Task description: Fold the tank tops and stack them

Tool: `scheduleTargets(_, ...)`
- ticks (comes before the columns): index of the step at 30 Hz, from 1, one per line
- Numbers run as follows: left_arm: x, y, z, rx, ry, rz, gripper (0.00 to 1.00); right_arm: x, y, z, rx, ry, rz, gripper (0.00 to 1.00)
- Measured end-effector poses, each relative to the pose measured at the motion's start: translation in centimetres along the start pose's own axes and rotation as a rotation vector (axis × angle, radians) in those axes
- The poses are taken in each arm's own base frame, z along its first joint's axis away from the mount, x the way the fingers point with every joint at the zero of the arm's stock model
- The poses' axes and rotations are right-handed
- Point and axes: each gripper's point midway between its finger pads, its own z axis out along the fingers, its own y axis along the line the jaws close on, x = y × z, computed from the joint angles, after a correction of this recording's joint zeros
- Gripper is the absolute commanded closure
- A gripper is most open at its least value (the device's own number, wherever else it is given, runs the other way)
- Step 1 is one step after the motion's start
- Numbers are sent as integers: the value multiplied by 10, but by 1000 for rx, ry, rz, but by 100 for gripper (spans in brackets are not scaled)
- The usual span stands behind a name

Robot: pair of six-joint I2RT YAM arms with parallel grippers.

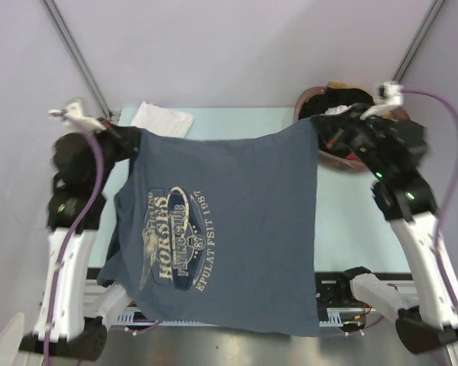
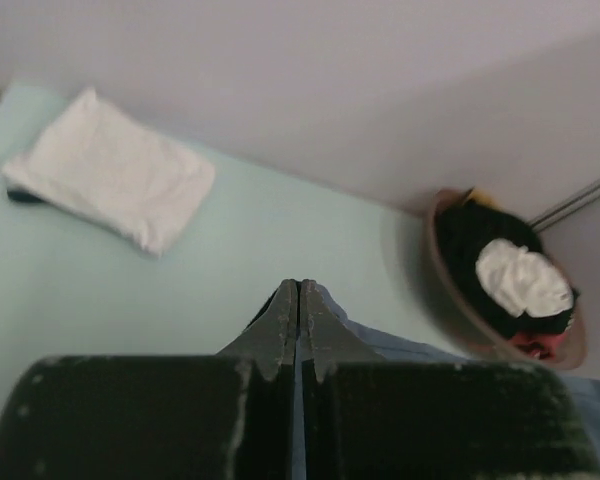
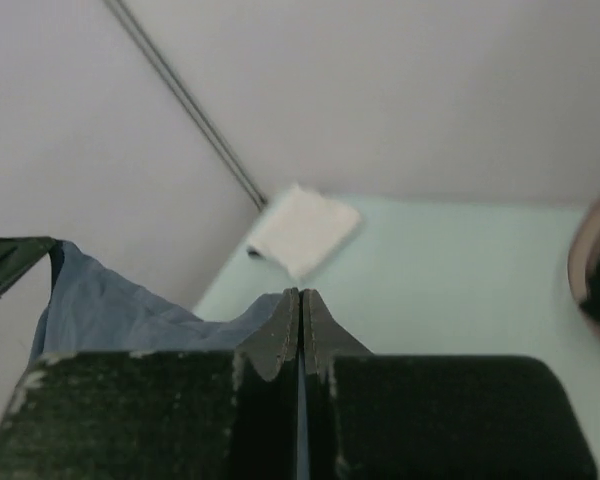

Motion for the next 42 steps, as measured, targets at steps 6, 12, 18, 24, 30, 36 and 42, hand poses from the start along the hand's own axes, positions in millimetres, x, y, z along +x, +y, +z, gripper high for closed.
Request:
scheduleTargets(6, 131, 65, 77, -152, 246, -99, 100, 153, -130, 51, 273, 317, 204, 100)
scheduleTargets(12, 183, 100, 129, -250, 274, -175, 100, 194, -185, 88, 317, 340, 287, 100)
scheduleTargets(18, 234, 124, 208, -301, 328, -223, 100, 192, -232, 148, 281, 278, 320, 100)
scheduleTargets(24, 256, 134, 253, -313, 354, -230, 100, 219, -276, 188, 244, 287, 378, 100)
scheduleTargets(30, 219, 114, 274, -266, 303, -224, 100, 218, -279, 199, 207, 300, 411, 100)
scheduleTargets(36, 131, 64, 284, -161, 198, -218, 100, 124, -236, 210, 76, 183, 337, 100)
scheduleTargets(42, -7, -10, 241, -17, 24, -190, 100, -31, -160, 164, -76, -17, 214, 100)
